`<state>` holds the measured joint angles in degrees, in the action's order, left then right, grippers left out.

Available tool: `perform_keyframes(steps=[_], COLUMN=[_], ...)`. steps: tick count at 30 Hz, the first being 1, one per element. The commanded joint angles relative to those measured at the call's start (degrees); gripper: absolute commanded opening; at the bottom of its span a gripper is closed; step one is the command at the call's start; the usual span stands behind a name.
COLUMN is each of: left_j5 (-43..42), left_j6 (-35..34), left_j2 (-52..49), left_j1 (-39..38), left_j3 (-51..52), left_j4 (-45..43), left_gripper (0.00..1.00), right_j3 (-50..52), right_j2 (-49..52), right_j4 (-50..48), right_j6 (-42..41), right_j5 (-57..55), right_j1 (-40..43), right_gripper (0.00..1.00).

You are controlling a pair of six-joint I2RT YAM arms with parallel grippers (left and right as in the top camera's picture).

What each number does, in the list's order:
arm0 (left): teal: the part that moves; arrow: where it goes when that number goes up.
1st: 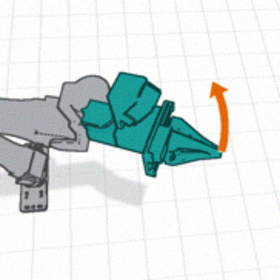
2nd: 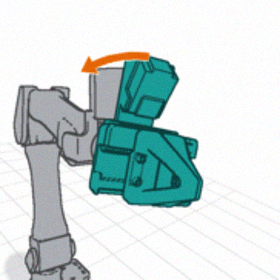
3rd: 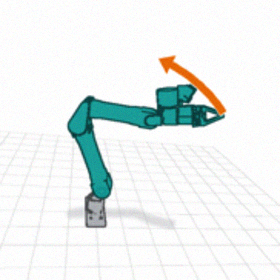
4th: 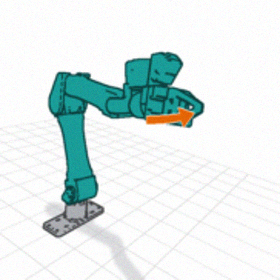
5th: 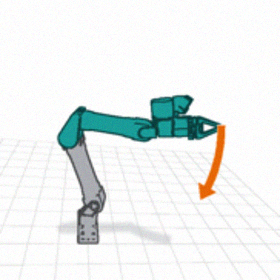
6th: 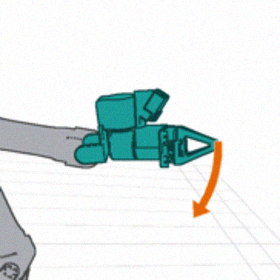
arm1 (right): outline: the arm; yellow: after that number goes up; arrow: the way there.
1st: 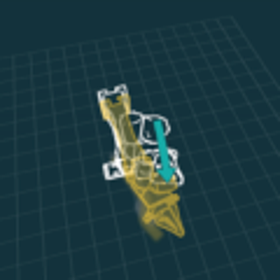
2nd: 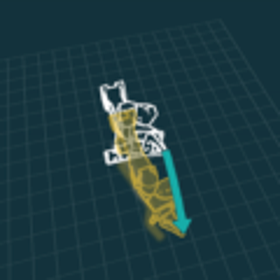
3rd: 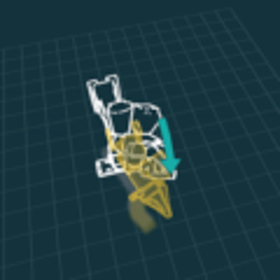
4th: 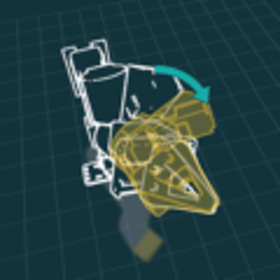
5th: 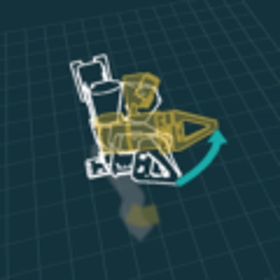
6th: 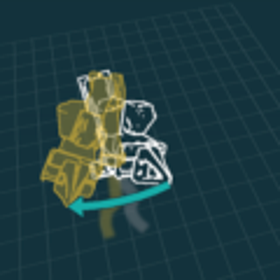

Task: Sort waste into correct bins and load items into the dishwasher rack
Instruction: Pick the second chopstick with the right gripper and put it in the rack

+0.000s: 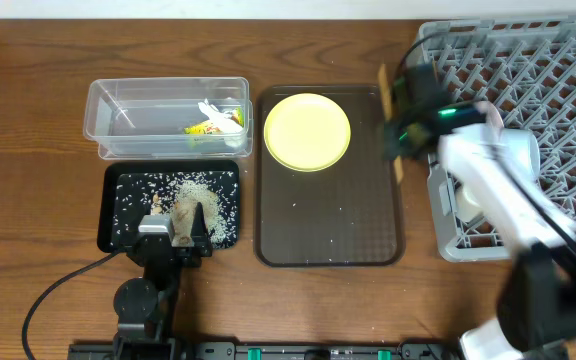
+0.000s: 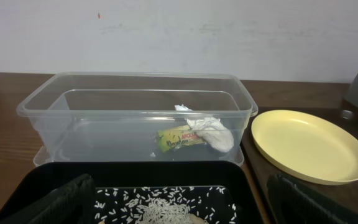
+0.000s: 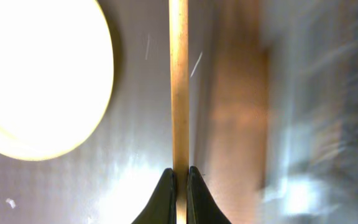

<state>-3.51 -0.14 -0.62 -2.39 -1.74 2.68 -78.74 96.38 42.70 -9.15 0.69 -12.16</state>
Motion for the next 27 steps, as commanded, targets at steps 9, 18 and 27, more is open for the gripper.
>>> perform_keyframes(steps=[9,18,27], left_j5=[-0.52,-0.52,-0.52], left_j6=[0.35,0.33,0.35], left_j2=[0.39,0.39,0.39], left_j1=[0.24,0.24,0.24], left_j3=[1.51,1.51,1.51], left_j4=[0.90,0.90,0.90], left_gripper=[0.91,0.91,0.90], right_j3=[-1.29,-1.64,-1.44], right_j2=[0.92,3.82,-2.03], right_j4=[-5.46,-3.61,0.94], right_j6=[18.27,14.14,-4.37], right_j5=[0.90,1.11,15.80], right_j1=[13.16,10.47,-1.75], right_gripper=[0.01,0.46,0.62])
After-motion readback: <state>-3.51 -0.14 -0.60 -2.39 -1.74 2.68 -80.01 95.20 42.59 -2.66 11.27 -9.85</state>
